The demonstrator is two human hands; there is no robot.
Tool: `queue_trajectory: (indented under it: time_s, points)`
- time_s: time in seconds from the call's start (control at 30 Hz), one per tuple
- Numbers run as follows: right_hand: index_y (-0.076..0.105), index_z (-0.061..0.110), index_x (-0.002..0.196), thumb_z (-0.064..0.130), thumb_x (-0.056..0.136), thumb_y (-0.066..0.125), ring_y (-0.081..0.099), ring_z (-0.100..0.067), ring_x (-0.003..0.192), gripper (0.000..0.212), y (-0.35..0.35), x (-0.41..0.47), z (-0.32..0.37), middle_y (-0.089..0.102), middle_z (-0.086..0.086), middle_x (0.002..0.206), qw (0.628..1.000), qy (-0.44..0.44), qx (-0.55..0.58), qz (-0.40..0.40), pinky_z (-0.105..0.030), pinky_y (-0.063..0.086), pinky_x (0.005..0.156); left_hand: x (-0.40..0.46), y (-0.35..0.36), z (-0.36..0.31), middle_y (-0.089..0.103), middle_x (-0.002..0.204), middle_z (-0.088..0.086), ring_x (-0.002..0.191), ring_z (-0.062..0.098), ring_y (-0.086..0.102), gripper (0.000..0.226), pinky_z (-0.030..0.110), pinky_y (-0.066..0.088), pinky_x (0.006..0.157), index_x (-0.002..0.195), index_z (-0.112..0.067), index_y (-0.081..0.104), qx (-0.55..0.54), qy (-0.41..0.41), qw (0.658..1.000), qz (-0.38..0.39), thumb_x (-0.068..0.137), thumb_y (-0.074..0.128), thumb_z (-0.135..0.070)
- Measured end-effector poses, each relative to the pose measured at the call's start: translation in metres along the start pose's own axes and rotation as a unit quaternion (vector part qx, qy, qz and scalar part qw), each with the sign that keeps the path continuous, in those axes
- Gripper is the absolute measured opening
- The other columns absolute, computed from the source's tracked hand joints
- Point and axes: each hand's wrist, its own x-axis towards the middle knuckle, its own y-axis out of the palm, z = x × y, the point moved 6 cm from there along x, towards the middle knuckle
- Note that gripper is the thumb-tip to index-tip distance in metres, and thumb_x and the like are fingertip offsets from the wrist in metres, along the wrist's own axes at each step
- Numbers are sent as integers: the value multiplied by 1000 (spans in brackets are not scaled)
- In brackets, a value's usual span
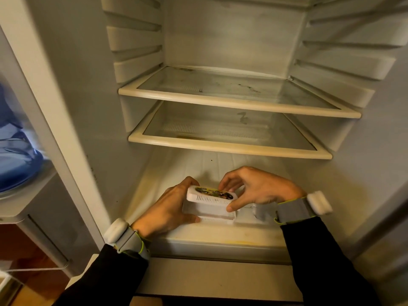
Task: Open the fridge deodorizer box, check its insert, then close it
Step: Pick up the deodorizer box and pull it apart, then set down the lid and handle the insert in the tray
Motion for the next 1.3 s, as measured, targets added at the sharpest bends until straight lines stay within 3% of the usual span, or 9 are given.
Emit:
queue_trajectory:
  time_s: [0.13,0.23,0.37,0.53,0.77,0.93,1.07,1.2,1.3]
  points:
    - [64,28,105,30,61,89,60,-6,104,51,-10,-6,-8,67,7,110,1000,7,5,-26,-18,48,79,1,1,1,62,114,-18,100,1,60,75,18,51,83,121,-34,39,-27,-6,1000,8,65,87,-19]
    - [63,28,103,27,62,88,59,-10,106,49,-19,-6,-20,66,6,110,998,19,-12,-60,-17,43,75,1,2,5,60,118,-9,99,11,58,77,24,50,84,124,-32,37,-9,-18,1000,7,66,87,-25]
    - [64,26,105,27,65,87,59,-12,105,47,-25,4,-25,66,3,111,996,24,-22,-81,-16,41,75,0,1,4,59,120,-7,94,11,56,73,26,50,83,124,-26,42,13,-16,1000,3,67,86,-29]
    - [62,25,106,24,64,87,59,-16,112,49,-14,35,-24,66,-2,119,994,16,-51,-97,-31,46,93,-1,0,8,57,117,-9,86,3,55,71,13,46,72,121,-24,46,6,-21,1000,1,64,88,-34]
    - [64,19,106,23,65,87,59,-20,115,47,-1,57,-24,66,-6,120,993,13,-52,-107,-36,47,97,-2,1,8,61,113,-7,89,18,60,58,33,53,77,109,-27,48,19,-13,1000,-8,66,86,-33]
    - [62,20,107,19,65,84,58,-21,113,47,7,62,-24,65,-7,118,994,12,-56,-98,-31,47,92,-2,1,10,59,116,-9,92,9,59,66,24,52,79,118,-30,46,8,-15,1000,-6,66,86,-32]
    - [62,19,109,20,66,84,55,-15,100,48,6,57,-23,64,-2,113,994,5,-63,-87,-22,41,76,-3,1,9,58,116,-9,91,9,59,67,24,51,79,120,-31,46,4,-10,1000,-10,66,86,-32]
    - [64,28,104,23,68,82,60,-22,105,40,-4,44,-26,66,-2,117,992,16,-48,-112,-35,48,91,-4,0,7,58,121,-6,96,10,58,70,26,53,84,120,-31,45,7,-13,1000,-3,65,87,-35]
    - [65,26,101,19,76,77,59,-19,108,29,-20,18,-34,66,0,116,984,34,-36,-170,-30,45,90,-5,-4,4,56,123,-4,106,14,56,78,30,50,90,124,-29,45,17,-15,1000,-4,60,88,-40]
